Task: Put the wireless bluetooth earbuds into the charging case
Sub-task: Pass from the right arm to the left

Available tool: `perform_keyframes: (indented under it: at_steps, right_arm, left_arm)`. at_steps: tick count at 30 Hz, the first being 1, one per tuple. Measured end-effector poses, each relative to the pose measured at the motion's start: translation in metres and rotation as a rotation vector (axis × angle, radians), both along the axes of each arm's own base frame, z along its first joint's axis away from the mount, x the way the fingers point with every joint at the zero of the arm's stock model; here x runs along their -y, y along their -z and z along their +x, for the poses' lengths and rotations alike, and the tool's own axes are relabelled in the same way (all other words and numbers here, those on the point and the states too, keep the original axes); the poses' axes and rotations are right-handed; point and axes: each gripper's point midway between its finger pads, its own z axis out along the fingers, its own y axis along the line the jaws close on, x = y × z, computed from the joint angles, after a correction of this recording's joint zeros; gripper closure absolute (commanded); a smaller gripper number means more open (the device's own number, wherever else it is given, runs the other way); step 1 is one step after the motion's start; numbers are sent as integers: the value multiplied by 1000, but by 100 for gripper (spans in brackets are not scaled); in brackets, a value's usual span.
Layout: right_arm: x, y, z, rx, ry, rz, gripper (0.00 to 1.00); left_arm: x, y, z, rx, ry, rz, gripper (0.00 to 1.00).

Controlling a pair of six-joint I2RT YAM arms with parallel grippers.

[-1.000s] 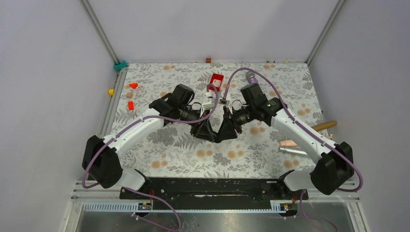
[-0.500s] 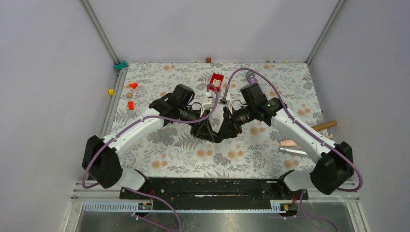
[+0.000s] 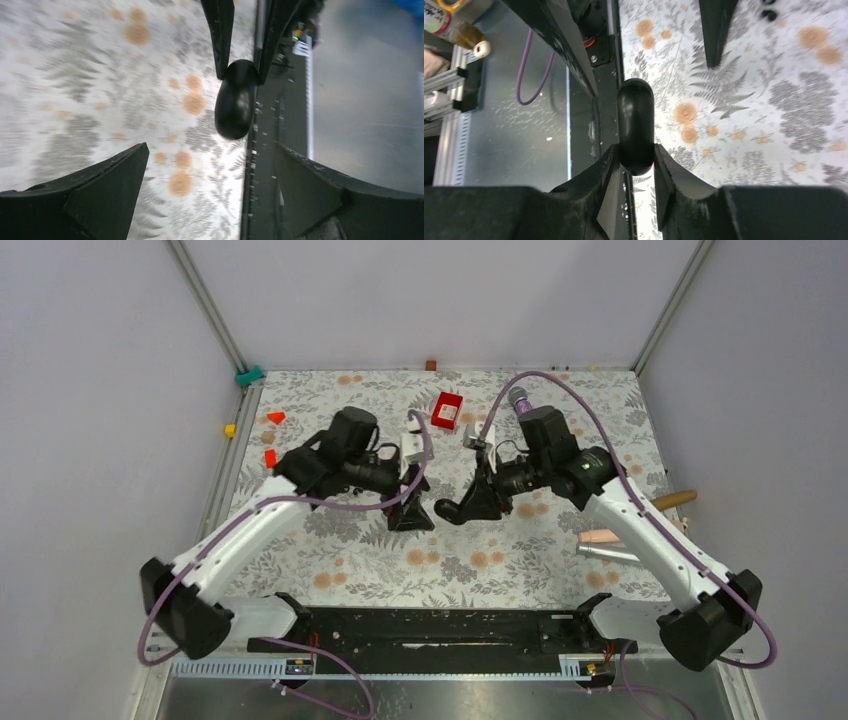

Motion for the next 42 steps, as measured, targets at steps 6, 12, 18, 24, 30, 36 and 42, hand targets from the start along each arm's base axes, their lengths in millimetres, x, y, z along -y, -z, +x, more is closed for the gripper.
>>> perform_keyframes:
  at_steps: [6,12,18,24,30,36,42]
  right_arm:
    - [12,-43,13,184,94,14,88]
    - [16,-91,28,326,162,48,87]
    - [18,-106,34,371,224,87,86]
    - [20,-89,34,341,261,93,85]
    - [13,-76,33,259,259,110,85]
    - [3,-81,23,203,202,176,83]
    - [-3,-68,12,107,160,210,83]
  left_arm:
    - [-34,-95,19,425,-199,-78,1]
    - [-48,-148,40,604,-336,-127,1]
    - [-31,-88,54,482,-301,-50,2]
    - [-21,-60,45,375,-233,-30,15]
    - [-7,-61,13,291,-47,-112,7]
    - [5,-57,-20,126,131,-197,11]
    - [13,-61,-28,16,184,-244,26]
